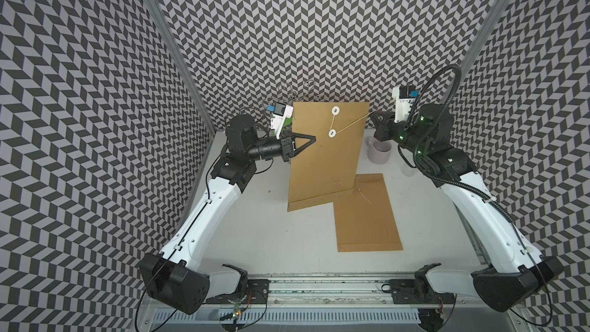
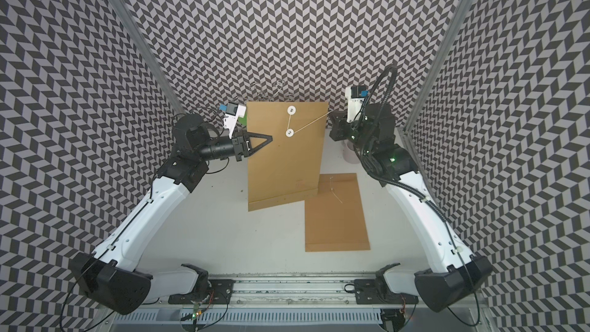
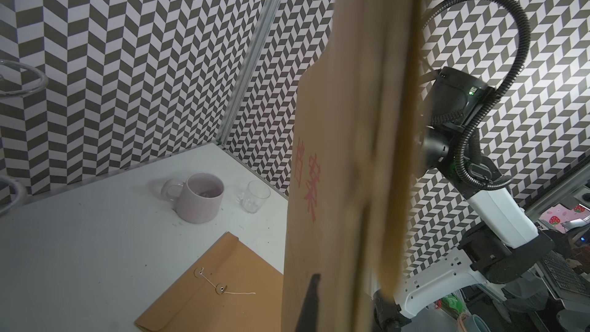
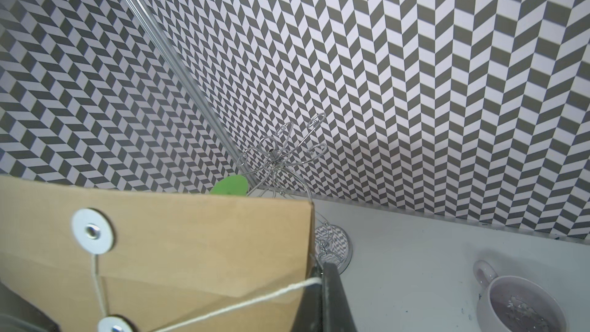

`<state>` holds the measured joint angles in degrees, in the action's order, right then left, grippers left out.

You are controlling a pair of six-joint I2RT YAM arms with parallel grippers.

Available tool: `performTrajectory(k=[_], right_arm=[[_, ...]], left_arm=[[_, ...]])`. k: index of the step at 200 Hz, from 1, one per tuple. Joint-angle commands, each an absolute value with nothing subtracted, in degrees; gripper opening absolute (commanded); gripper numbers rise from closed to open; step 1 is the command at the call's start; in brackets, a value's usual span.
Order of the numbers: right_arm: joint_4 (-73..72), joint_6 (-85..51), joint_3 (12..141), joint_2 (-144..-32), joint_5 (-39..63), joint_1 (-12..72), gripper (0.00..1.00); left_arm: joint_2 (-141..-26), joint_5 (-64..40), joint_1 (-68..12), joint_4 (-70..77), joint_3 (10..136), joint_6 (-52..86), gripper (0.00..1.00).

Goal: Close the mouth of the file bag
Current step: Close the file bag.

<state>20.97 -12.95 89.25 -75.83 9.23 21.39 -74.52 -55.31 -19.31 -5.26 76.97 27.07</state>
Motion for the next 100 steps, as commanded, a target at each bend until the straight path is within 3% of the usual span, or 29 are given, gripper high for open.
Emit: performTrajectory(k=[1,65,100], right_arm=[[20.36,-11.37,92.29,-76.40,6.86,22.46,0.00],[21.33,-10.73,96.94,-79.51,5.15,25.88,0.00],[23.33,-7.90,101.11,-82.72,-1.33,31.85,0.00]], left_arm=[[-72.59,-55.33,-19.25,-4.61,76.48,27.42,0.00],[-72.68,-55.11,-20.76,-3.56,75.23,28.31,0.00],[-72.56,-53.61,-21.93,-3.24,73.19,28.58,0.00]])
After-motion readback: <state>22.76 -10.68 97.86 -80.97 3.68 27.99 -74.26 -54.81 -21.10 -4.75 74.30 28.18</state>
